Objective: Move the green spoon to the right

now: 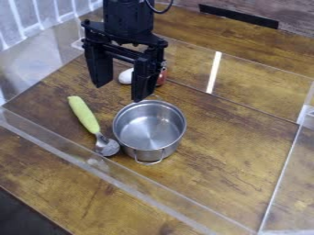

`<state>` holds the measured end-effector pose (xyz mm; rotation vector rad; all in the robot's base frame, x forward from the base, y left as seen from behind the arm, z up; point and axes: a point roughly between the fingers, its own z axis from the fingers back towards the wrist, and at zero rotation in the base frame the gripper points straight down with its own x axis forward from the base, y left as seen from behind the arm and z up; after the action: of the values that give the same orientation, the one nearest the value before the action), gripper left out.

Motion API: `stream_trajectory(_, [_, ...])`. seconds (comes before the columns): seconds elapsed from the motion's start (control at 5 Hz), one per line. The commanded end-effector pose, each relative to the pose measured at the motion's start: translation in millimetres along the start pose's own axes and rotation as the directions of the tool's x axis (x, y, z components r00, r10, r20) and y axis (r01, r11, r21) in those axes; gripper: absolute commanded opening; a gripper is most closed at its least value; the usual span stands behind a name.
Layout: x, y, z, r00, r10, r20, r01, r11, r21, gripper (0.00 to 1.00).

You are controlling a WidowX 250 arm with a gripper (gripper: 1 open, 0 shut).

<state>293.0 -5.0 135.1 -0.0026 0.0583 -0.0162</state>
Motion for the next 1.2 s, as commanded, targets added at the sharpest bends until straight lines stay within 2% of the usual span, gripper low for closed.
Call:
stream_trajectory(0.0, [-7.5, 0, -7.8, 0.999, 0.008, -0.041, -0.009, 1.0, -0.004, 1.0])
stream_trajectory(0.2, [-9.8, 9, -8.8, 0.986, 0.163, -0.029, -0.163, 0.987, -0.013, 1.0])
stream_trajectory(0.4, [-8.1, 4, -12.7, 0.97, 0.238, -0.044, -0.239, 0.971, -0.01, 1.0])
stream_trajectory(0.6, [-6.4, 11, -12.4, 0.943, 0.328, -0.059, -0.329, 0.944, -0.006, 1.0])
stream_trajectory(0.8, [-4.7, 29, -7.5, 0.871, 0.489, -0.039, -0.49, 0.872, -0.018, 1.0])
stream_trajectory(1.0, [-5.1, 57, -18.3, 0.769, 0.639, -0.029, -0.64, 0.766, -0.059, 1.0])
